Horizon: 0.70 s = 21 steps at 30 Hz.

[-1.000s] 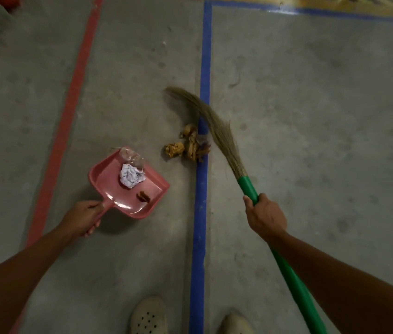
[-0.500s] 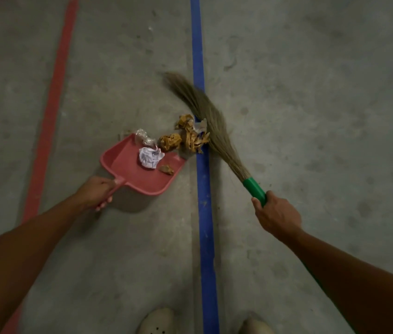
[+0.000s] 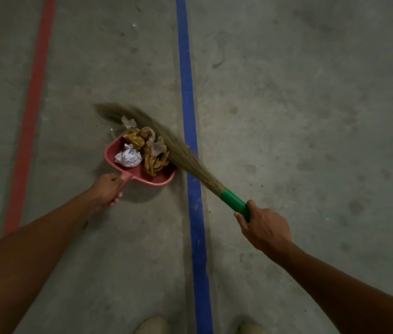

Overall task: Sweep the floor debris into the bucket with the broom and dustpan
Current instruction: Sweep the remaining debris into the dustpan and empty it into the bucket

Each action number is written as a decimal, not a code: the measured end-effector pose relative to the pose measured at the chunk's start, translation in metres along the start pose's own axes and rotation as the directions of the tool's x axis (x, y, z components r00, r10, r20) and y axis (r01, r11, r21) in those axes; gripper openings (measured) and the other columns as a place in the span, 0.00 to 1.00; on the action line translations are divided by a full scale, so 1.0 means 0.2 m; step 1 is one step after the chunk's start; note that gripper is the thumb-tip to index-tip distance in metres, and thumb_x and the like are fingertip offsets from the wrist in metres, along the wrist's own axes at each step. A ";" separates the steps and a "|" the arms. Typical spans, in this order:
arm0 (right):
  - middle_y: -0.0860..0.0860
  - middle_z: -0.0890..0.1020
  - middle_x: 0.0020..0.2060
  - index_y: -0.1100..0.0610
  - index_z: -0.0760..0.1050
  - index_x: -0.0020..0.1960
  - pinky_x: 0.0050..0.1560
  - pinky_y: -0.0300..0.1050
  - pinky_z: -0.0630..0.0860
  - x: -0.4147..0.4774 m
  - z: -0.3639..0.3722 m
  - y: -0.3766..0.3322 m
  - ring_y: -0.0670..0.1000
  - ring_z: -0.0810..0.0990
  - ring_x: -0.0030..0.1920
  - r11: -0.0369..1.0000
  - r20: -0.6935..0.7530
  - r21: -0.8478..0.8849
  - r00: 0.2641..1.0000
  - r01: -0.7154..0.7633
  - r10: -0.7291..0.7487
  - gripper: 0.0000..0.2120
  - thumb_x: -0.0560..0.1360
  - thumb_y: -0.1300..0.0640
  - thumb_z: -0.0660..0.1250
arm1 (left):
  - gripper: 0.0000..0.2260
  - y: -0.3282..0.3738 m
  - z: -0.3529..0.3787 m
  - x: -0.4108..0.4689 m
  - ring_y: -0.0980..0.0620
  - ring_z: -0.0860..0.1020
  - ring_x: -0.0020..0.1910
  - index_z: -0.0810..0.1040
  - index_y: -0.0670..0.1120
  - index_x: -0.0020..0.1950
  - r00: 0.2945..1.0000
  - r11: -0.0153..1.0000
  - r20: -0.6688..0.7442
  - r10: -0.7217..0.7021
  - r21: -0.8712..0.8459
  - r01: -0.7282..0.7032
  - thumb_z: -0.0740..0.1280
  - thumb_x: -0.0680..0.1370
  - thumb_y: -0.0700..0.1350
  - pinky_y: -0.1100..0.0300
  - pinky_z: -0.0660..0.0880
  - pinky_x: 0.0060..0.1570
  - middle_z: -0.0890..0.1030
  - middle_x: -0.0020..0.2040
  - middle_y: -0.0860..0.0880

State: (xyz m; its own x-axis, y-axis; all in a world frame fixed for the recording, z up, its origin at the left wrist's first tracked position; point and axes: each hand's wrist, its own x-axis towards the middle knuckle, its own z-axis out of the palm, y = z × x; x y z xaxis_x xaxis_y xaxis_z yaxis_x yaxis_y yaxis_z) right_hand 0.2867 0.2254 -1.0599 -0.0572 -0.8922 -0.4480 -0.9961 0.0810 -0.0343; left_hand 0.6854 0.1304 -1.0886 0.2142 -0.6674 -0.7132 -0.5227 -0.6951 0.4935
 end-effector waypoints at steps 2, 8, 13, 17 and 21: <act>0.44 0.72 0.31 0.47 0.65 0.56 0.22 0.37 0.62 -0.04 0.01 0.02 0.43 0.71 0.25 1.000 0.008 -0.009 1.000 0.009 -0.009 0.19 0.80 0.34 0.50 | 0.13 -0.02 0.02 -0.01 0.50 0.69 0.24 0.73 0.44 0.46 1.000 1.000 -0.011 0.004 -0.026 -0.004 0.57 0.85 0.49 0.68 0.65 0.18 0.75 0.32 0.43; 0.44 0.72 0.31 0.46 0.65 0.55 0.23 0.36 0.65 -0.12 0.03 0.10 0.42 0.71 0.26 0.999 -0.018 0.048 1.000 -0.013 0.014 0.18 0.79 0.34 0.52 | 0.10 -0.06 0.07 -0.08 0.49 0.68 0.23 0.76 0.44 0.50 0.991 0.990 -0.108 0.075 -0.113 -0.087 0.57 0.85 0.45 0.67 0.64 0.19 0.75 0.32 0.42; 0.44 0.72 0.29 0.45 0.65 0.52 0.21 0.36 0.65 -0.09 -0.04 0.14 0.42 0.71 0.24 0.999 -0.108 0.052 0.994 -0.016 0.022 0.17 0.78 0.33 0.51 | 0.08 -0.09 0.09 -0.15 0.49 0.68 0.24 0.76 0.45 0.52 0.983 0.974 -0.162 0.083 -0.195 -0.114 0.58 0.84 0.44 0.66 0.63 0.21 0.74 0.31 0.42; 0.43 0.71 0.28 0.46 0.66 0.53 0.20 0.34 0.61 -0.06 -0.12 0.14 0.42 0.70 0.23 1.000 -0.140 0.014 0.990 0.022 -0.020 0.17 0.78 0.33 0.53 | 0.09 -0.12 0.07 -0.18 0.49 0.68 0.25 0.76 0.44 0.54 0.982 0.959 -0.172 0.076 -0.256 -0.119 0.57 0.84 0.44 0.64 0.64 0.22 0.74 0.32 0.42; 0.42 0.71 0.29 0.46 0.67 0.54 0.20 0.33 0.61 -0.07 -0.19 0.14 0.42 0.70 0.24 0.998 -0.127 -0.013 0.990 0.060 -0.062 0.17 0.78 0.34 0.54 | 0.08 -0.12 0.02 -0.22 0.49 0.68 0.23 0.76 0.44 0.55 0.972 0.943 -0.228 0.061 -0.305 -0.131 0.58 0.84 0.44 0.66 0.64 0.20 0.74 0.31 0.43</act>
State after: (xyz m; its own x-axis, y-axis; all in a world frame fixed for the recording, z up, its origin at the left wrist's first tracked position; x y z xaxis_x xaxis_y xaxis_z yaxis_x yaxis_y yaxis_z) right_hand 0.2577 0.2233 -1.0217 -0.0037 -0.9445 -0.3284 -0.9986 0.0211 -0.0493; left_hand 0.6855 0.1771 -1.0716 0.3644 -0.7517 -0.5496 -0.2695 -0.6501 0.7104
